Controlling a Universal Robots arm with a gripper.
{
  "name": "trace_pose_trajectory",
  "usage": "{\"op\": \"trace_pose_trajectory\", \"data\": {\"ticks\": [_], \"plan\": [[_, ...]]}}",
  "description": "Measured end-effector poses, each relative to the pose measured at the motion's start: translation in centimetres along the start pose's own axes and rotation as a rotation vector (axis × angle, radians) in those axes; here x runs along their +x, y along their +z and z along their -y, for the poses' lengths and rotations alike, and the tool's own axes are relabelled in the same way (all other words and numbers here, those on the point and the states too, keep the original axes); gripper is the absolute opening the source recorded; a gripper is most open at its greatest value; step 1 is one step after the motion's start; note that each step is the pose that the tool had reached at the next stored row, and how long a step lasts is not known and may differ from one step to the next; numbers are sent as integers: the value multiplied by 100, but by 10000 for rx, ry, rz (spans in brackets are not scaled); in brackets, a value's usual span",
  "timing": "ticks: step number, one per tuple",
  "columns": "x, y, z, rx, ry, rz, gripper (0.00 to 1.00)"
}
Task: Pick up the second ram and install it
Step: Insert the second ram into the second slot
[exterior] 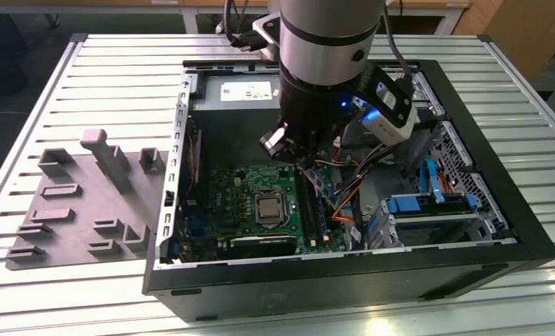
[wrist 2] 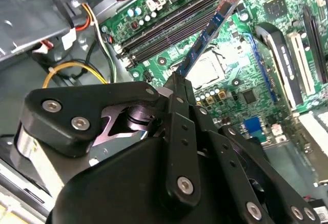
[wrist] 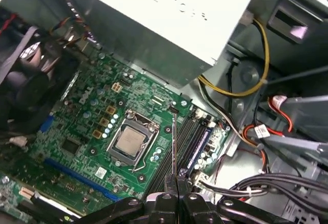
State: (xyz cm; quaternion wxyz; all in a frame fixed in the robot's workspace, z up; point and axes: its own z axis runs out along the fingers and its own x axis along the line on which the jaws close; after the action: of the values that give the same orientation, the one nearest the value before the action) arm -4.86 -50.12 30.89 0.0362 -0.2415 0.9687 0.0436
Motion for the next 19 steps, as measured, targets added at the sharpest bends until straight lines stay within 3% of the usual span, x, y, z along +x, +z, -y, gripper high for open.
{"op": "trace_pose_trajectory", "data": {"ticks": [19], "plan": [[0,4,0,237,2562,171,12]]}}
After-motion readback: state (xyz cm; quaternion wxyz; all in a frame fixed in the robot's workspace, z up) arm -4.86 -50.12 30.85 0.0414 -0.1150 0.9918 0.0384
